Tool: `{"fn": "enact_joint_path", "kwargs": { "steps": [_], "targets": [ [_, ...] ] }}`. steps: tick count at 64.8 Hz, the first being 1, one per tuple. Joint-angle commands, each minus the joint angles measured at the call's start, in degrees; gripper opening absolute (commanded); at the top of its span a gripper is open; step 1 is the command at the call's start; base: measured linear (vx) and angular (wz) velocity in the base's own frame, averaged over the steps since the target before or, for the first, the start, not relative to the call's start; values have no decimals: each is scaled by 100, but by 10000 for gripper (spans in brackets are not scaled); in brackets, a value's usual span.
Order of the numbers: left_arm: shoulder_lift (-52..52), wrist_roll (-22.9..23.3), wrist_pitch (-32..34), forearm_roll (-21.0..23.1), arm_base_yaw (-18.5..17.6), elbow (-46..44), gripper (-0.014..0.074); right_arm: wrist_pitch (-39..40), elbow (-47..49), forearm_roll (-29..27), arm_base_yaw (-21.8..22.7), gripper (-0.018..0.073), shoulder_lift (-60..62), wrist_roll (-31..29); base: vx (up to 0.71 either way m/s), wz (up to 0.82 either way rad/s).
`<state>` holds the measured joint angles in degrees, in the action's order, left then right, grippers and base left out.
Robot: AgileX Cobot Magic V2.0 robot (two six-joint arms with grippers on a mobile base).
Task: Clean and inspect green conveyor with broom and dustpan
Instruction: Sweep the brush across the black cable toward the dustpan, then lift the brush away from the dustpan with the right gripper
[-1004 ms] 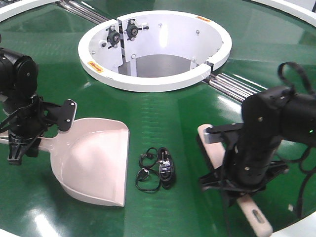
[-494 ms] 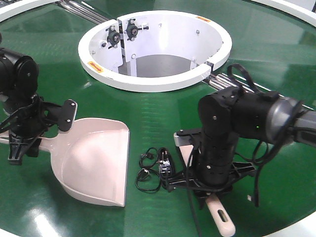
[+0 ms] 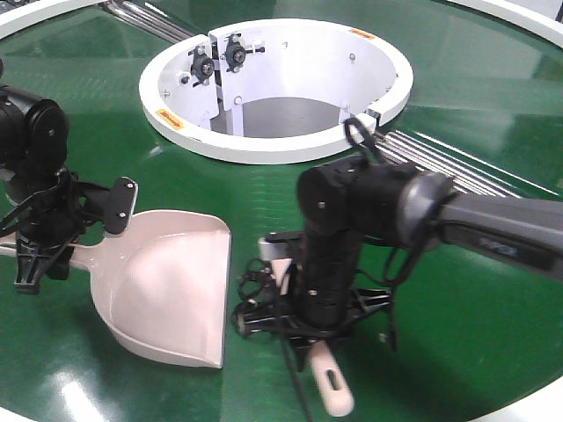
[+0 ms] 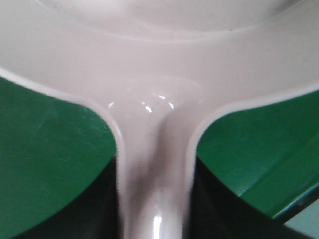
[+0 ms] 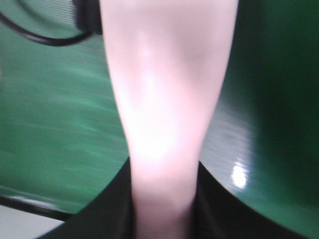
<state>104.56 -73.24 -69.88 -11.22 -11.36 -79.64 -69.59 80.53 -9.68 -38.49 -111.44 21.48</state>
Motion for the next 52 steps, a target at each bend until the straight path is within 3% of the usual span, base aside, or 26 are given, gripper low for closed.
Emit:
{"fn": "enact_joint_path", "kwargs": {
  "steps": [1,18,31,52],
  "targets": [
    [-290,12,-159,56,-33,-153,-6,-442,562,-449,-233,-4,-69,-287,0,0],
    [-290,12,-159,56,-33,-153,-6,-442,2125,-885,-642,-4,-872,-567,0,0],
    [-290,12,-159,56,-33,-153,-6,-437,2877,-864,-624,-4,-995,-566,0,0],
    [-290,12,-159,56,-33,-153,-6,-437,2692,-19,-459,-4,-775,-509,0,0]
  ]
}}
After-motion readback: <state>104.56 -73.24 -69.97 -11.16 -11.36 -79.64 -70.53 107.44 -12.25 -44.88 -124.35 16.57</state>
